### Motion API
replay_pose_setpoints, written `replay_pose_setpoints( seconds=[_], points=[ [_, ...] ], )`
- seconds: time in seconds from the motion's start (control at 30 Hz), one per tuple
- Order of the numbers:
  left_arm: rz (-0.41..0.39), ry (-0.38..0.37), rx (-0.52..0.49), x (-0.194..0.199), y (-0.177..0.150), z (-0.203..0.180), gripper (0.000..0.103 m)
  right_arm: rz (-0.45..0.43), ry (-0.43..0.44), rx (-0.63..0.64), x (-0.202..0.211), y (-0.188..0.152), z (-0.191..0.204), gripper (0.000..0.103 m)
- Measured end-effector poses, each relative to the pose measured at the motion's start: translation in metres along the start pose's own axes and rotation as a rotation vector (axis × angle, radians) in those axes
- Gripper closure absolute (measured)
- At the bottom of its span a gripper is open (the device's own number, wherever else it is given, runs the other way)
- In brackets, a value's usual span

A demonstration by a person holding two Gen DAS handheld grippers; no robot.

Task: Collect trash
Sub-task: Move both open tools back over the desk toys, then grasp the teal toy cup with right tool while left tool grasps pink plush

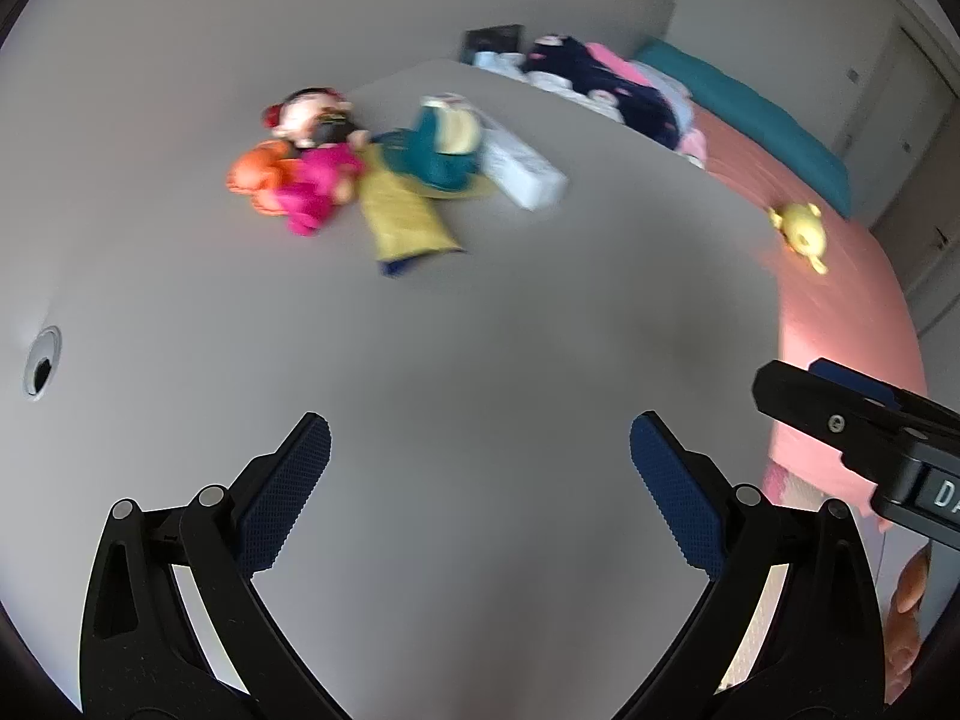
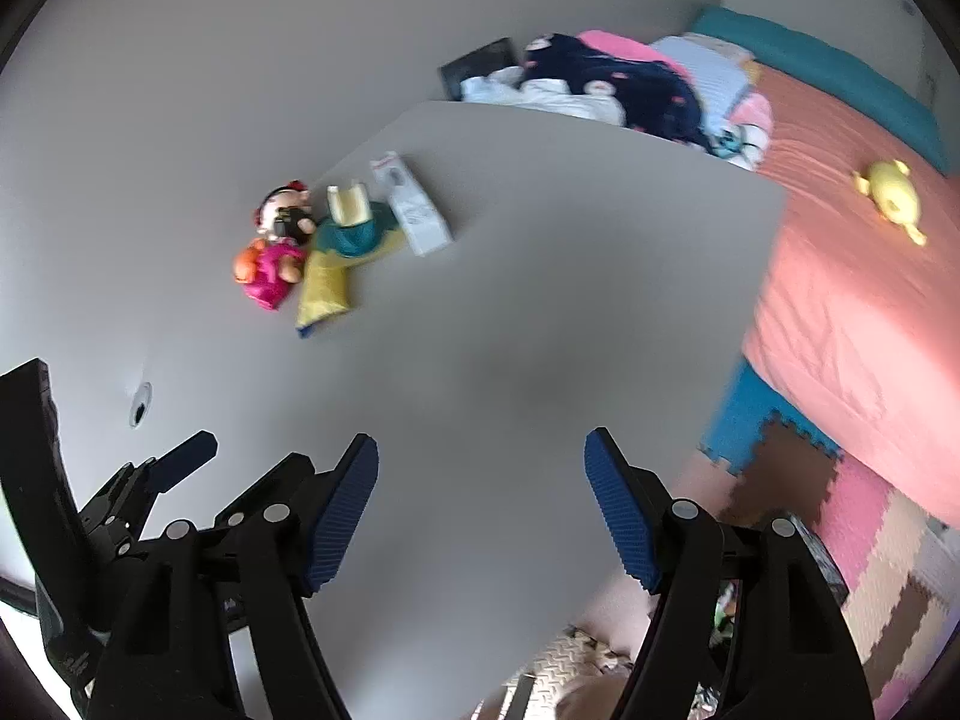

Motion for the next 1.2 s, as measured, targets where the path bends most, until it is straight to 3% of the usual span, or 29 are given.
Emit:
replay_pose_setpoints(
  seconds=[0.13, 0.43, 0.53, 0.73, 0.97, 1.07, 1.2],
  points=[
    [-0.027, 0.043, 0.020, 0.002, 0.016, 0.031, 0.010, 0.003, 0.024, 0.021, -0.013, 0.020, 0.025, 0.030],
    [-0.012, 0.030, 0.116, -0.016, 0.054, 0.098, 0.043, 0.022, 0.127, 0.051, -0.048, 0.085, 0.089, 0.030],
    [0.005, 0.030, 0.144, -0.026, 0.064, 0.117, 0.048, 0.022, 0.124, 0.066, -0.062, 0.102, 0.106, 0.030],
    [0.024, 0.027, 0.137, -0.041, 0.082, 0.129, 0.048, 0.071, 0.116, 0.062, -0.106, 0.130, 0.129, 0.031],
    [0.037, 0.029, 0.127, -0.051, 0.098, 0.136, 0.048, 0.094, 0.100, 0.044, -0.139, 0.144, 0.136, 0.046],
    [0.044, 0.021, 0.123, -0.056, 0.105, 0.136, 0.048, 0.128, 0.083, 0.036, -0.156, 0.144, 0.134, 0.062],
    [0.059, 0.020, 0.092, -0.066, 0.114, 0.130, 0.048, 0.101, 0.088, 0.015, -0.160, 0.147, 0.129, 0.063]
  ],
)
Point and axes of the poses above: each gripper's, at about its wrist camera, not at the fingertips, and x roughly against the way its jaws point, z to its left, y to its top, the point moved 5 cm from there along -x, roughly the way its jaws point, and after that the axes turned 11 degrees about -y, right-handed, at the moved point
